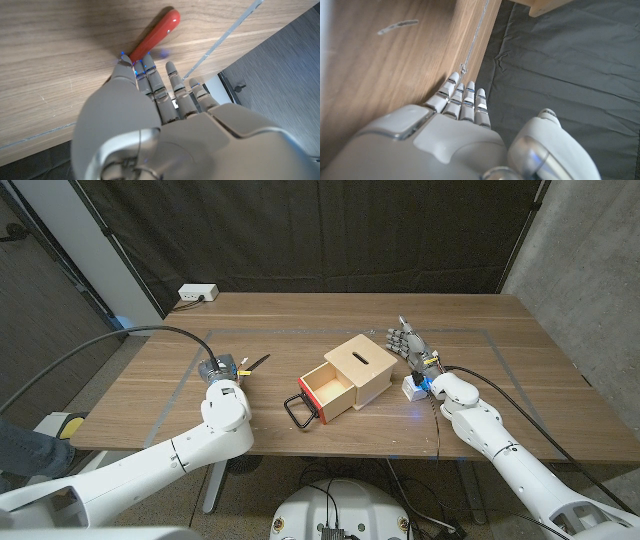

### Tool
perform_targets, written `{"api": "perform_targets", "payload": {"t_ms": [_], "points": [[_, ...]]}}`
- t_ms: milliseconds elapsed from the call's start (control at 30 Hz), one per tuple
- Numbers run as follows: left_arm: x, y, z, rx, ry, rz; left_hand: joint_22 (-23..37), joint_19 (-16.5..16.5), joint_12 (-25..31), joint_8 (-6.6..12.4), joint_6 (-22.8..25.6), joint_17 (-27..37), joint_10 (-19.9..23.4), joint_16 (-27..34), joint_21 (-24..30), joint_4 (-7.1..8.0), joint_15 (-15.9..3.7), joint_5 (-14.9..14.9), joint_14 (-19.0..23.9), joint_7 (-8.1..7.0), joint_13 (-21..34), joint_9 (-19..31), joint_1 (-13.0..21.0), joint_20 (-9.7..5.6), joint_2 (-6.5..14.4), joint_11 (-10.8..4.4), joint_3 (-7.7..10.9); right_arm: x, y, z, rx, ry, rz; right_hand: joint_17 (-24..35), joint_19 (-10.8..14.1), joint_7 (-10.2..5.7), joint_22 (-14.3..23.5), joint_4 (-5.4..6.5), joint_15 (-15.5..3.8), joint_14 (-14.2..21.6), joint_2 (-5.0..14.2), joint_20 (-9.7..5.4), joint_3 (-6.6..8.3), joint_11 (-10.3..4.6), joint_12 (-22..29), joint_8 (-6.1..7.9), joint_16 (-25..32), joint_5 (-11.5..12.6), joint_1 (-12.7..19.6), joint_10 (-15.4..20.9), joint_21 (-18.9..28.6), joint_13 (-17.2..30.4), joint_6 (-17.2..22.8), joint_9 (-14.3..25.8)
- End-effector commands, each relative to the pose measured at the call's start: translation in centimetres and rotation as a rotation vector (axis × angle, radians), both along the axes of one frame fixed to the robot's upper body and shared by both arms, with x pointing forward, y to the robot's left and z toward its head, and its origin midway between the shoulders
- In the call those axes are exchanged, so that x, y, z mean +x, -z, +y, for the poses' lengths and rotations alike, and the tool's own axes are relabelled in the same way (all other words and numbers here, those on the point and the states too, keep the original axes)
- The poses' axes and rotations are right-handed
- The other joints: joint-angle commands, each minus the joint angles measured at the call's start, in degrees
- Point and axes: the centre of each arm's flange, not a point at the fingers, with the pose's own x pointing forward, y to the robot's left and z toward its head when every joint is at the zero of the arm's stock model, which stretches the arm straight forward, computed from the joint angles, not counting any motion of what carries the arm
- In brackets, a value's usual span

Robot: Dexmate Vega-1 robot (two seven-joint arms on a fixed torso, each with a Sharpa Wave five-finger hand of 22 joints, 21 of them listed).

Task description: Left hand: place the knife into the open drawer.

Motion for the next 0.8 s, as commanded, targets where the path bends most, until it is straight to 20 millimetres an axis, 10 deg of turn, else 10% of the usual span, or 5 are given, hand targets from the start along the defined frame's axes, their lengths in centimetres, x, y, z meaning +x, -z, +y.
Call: {"api": "perform_targets", "payload": {"t_ms": [33, 333, 800], "points": [[0.6, 0.5, -0.7, -0.018, 0.012, -0.019, -0.1, 1.6, 0.3, 1.29, 5.1, 0.0, 4.2, 0.4, 0.2, 0.27, -6.20, -0.3, 3.3, 1.47, 0.3, 0.3, 1.0, -1.03, 0.6, -0.97, 0.83, -0.3, -0.3, -0.3, -0.003, 0.009, -0.004, 0.1, 0.4, -0.04, 0.1, -0.40, -0.05, 0.5, 0.50, 0.01, 0.21, 0.08, 0.2, 0.11, 0.1, -0.2, 0.4, 0.3, -0.1, 0.3, 0.4, 0.1], [0.8, 0.3, -0.9, 0.007, 0.020, -0.034, -0.2, 3.1, 0.7, 2.29, 8.0, -0.2, 8.3, 0.0, -0.1, 0.30, -6.01, 0.0, 7.7, 2.86, 1.7, 0.9, 2.9, -1.05, 1.1, -0.63, 1.97, -0.3, 0.3, -0.4, 0.004, 0.013, 0.010, 0.1, 0.4, -0.13, 0.1, -0.53, 0.02, 0.4, 0.73, 0.02, 0.33, 0.06, 0.2, 0.11, 0.1, -0.2, 0.6, 0.3, -0.3, 0.3, 0.5, 0.1], [0.1, -0.7, -0.5, 0.030, 0.044, -0.060, -0.5, 2.2, 1.1, 3.65, 7.9, -0.1, 8.1, -1.3, -1.5, 0.60, -7.65, 1.0, 10.4, 5.06, 4.7, 2.7, 5.0, -5.85, 1.6, 0.90, 3.20, -0.7, 0.6, -0.4, 0.011, 0.017, 0.012, 0.1, 0.3, -0.10, 0.1, -0.69, 0.20, 0.3, 0.93, 0.12, 0.43, 0.22, 0.1, 0.11, 0.0, -0.2, 0.8, 0.2, -0.6, 0.3, 0.6, 0.1]]}}
